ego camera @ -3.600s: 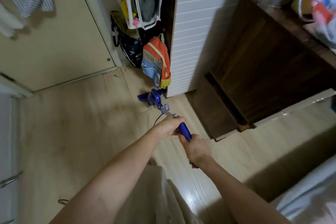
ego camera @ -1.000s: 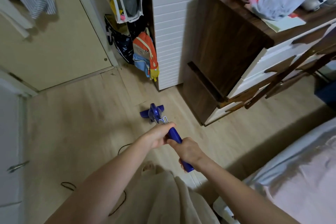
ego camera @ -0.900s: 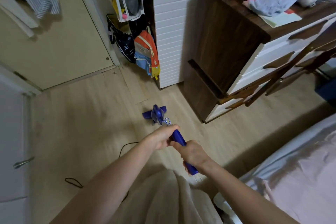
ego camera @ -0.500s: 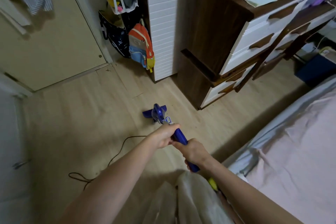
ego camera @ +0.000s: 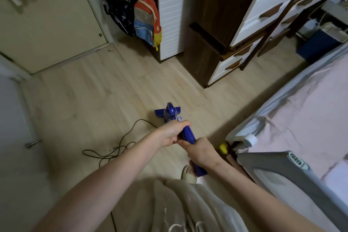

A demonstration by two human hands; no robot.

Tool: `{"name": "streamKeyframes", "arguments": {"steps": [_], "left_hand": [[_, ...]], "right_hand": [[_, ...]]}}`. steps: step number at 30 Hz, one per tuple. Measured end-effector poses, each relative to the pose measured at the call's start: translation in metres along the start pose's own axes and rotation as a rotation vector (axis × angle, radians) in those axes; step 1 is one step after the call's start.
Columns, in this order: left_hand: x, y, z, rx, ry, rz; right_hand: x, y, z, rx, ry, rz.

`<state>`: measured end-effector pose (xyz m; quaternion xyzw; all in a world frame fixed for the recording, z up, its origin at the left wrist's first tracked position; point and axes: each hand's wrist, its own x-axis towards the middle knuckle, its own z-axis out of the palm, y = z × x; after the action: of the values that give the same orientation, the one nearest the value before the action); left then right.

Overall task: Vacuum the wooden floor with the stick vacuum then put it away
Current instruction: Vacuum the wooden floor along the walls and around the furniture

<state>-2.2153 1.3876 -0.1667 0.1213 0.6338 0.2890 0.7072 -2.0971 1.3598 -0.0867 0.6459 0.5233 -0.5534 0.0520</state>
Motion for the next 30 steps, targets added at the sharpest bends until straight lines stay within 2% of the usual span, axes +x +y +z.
{"name": "streamKeyframes", "arguments": {"steps": [8, 16, 21, 27, 30], "left_hand": [[0.016, -0.026, -0.007, 0.013, 0.025, -0.022], [0.042, -0.002, 0.008, 0.001, 0.056, 0.028], [0.032, 0.003, 0.031, -0.001, 0.053, 0.078], [0.000, -0.007, 0.033, -0.041, -0.020, 0.041], [0.001, -0.016, 0.031, -0.032, -0.023, 0.040]], "right_hand": [[0.023, 0.033, 0.037, 0.066, 0.000, 0.011], [0.056, 0.029, 0.013, 0.015, 0.014, 0.000], [0.037, 0.027, -0.012, -0.058, 0.044, 0.003], [-0.011, 0.016, -0.033, 0.038, -0.094, 0.016], [-0.016, 0.023, -0.023, 0.088, -0.070, 0.035]]}}
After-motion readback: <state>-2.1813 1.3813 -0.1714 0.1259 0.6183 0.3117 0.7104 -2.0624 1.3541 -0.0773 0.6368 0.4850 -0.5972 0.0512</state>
